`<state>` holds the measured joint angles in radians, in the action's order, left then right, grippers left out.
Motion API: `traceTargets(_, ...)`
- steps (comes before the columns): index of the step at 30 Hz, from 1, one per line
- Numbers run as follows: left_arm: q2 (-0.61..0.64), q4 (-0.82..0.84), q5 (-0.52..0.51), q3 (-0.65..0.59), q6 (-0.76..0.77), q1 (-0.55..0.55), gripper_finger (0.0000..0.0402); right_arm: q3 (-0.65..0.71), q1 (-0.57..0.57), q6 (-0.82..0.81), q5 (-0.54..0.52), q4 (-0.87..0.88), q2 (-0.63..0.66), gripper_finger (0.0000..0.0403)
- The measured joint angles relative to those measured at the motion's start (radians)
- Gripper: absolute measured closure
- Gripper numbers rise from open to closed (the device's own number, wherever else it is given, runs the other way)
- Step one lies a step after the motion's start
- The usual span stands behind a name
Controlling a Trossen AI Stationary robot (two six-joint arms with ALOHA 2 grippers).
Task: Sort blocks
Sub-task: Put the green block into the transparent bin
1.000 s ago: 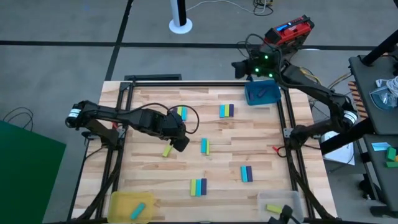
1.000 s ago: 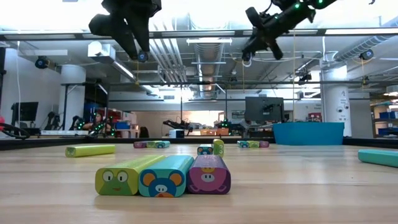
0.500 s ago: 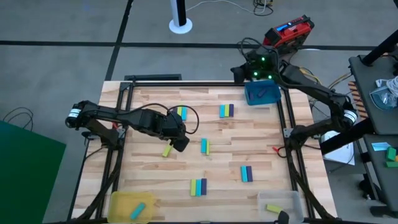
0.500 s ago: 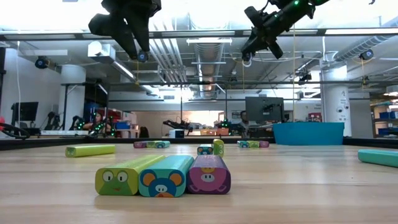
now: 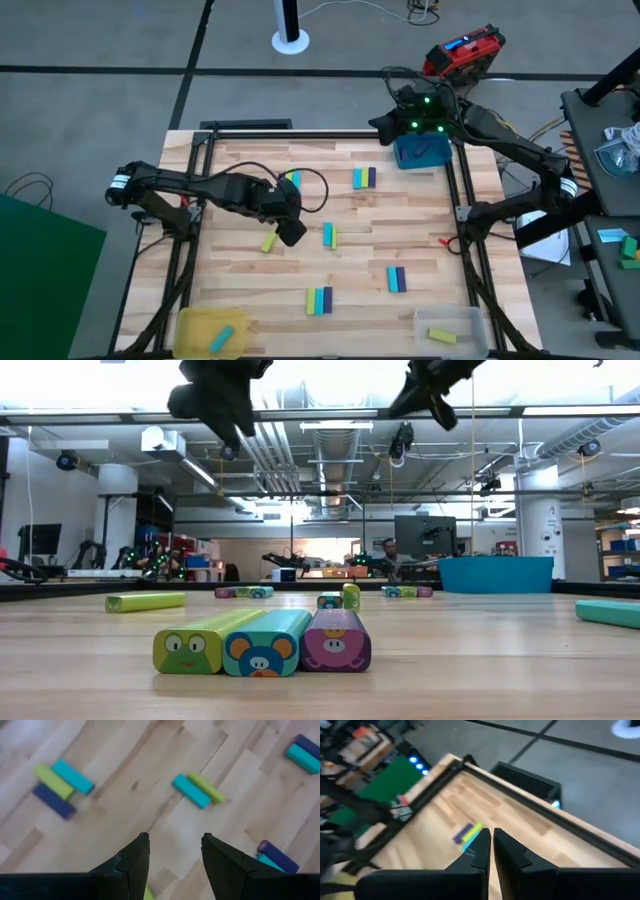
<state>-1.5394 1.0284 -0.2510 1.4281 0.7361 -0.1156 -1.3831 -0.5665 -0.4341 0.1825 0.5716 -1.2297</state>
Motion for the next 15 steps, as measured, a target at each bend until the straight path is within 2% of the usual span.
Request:
traceTargets(3, 0.0, -0.029, 0.009, 0.0, -0.089, 0.039, 0.0244, -0.008, 0.07, -0.069, 0.0, 0.017, 0.0, 0.039)
traceTargets(10, 0.0, 0.004, 0.102, 0.0, -0.308, 0.183, 0.0244, -0.014, 0.192, -0.239, 0.0, 0.239, -0.002, 0.039)
traceTargets(15, 0.0, 0.012, 0.104, -0.029, -0.335, 0.24, 0.0244, -0.014, 0.23, -0.331, 0.0, 0.473, -0.002, 0.039)
